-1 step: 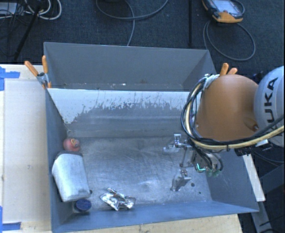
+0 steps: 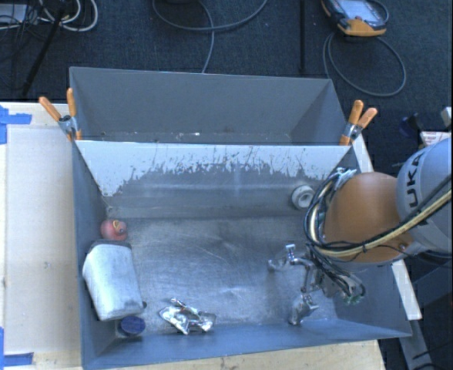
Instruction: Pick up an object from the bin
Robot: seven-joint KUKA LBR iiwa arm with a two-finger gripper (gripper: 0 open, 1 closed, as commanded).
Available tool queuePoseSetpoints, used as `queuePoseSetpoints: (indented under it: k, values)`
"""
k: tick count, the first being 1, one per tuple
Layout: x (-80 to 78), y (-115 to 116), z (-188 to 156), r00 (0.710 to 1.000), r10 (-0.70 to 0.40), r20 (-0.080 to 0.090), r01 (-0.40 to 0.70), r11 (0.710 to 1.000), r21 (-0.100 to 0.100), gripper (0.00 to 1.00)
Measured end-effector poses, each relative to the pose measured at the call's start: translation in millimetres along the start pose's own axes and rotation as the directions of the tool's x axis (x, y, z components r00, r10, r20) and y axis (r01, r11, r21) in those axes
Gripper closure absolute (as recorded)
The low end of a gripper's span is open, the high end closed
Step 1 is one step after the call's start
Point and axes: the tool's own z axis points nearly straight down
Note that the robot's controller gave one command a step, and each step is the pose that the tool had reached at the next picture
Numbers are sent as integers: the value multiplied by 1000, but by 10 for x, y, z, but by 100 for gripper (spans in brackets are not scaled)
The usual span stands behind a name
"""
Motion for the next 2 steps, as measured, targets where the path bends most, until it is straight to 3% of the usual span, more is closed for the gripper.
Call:
queuePoseSetpoints:
  k: [1,2]
  values:
    - [0,-1,-21,1000,0,0,0,1000,2,100]
    - [69,300,-1247,990,-140,0,140,990,2,100]
